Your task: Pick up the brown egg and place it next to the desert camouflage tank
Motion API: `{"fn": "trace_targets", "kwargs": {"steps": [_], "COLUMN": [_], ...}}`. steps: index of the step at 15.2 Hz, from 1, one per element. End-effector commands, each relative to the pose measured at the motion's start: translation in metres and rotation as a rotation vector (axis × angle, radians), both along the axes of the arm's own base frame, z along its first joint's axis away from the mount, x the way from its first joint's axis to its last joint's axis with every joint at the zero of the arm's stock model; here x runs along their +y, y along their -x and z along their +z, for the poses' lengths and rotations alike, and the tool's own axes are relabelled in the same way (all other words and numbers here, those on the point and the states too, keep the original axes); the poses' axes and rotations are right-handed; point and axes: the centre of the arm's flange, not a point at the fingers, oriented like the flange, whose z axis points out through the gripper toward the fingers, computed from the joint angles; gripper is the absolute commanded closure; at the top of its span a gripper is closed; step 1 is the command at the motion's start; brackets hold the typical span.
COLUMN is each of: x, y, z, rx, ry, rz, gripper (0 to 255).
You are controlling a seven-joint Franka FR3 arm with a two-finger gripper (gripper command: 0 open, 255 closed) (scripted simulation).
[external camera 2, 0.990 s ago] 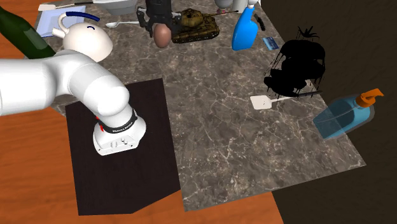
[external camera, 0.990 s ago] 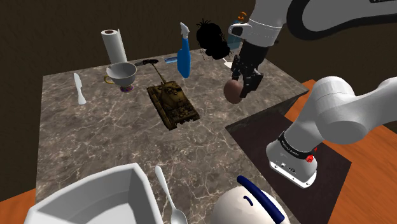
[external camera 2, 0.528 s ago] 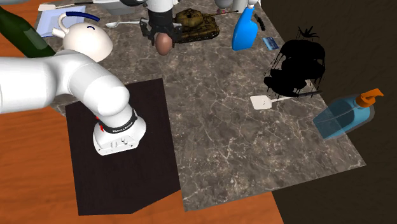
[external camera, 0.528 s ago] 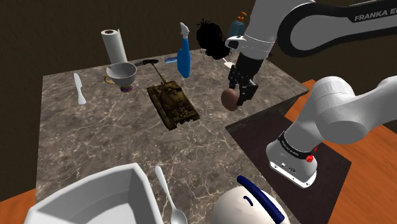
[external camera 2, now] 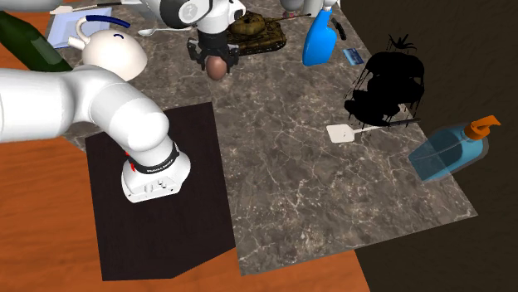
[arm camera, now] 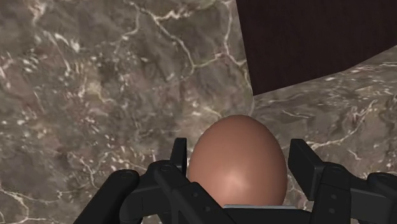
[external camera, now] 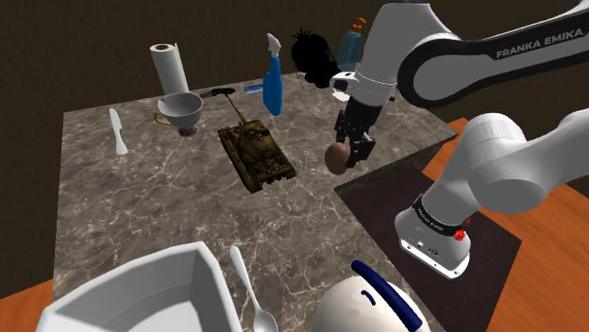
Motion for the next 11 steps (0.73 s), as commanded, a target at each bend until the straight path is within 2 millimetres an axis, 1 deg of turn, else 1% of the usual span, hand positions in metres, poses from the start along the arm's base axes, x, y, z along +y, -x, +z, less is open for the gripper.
{"fn": "trace_targets", "kwargs": {"steps": [1,5,11], "x": [0.000,0.000,0.000], "y": [0.001,0.001,0.001], "z": [-0.011,-0.032,-0.034], "rx": [-0.001,-0.001,-0.001], "ry": [0.000,0.000,0.000], "rz": [0.000,0.000,0.000], "gripper": [255,255,255]}}
